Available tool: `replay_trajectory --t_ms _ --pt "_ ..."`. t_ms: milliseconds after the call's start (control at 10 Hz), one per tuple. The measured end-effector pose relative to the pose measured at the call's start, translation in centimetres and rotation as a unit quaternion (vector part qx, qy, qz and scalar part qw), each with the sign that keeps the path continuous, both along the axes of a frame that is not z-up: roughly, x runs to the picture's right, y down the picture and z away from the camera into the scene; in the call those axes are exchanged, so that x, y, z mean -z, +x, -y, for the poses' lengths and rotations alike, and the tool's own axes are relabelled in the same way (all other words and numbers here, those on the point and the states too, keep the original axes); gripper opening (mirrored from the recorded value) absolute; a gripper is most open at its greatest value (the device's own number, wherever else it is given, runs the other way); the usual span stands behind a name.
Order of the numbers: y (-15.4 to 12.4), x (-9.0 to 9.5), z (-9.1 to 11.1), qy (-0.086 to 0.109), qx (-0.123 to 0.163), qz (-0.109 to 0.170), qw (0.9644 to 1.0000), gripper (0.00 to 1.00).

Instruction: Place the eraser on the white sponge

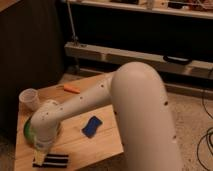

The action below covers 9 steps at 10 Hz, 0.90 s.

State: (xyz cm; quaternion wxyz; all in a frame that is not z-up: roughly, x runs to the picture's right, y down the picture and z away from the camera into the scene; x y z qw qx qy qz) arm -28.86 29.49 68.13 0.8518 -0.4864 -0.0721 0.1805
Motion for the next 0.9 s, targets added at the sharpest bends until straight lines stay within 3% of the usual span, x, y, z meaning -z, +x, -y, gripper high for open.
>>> replay_trajectory --t_ms 200,400,500,900 --pt "3.6 -0.6 1.9 -0.019 -0.029 -0.04 0.9986 0.0" --pt "6.9 -1.9 2.8 -0.043 -0.047 -0.095 0.9934 0.0" --pt "7.7 -2.3 3.5 -0.047 -0.053 -0.109 0.9916 0.0" --pt "12.8 -4.9 10.4 -0.041 -0.044 -0.158 0.9856 0.0"
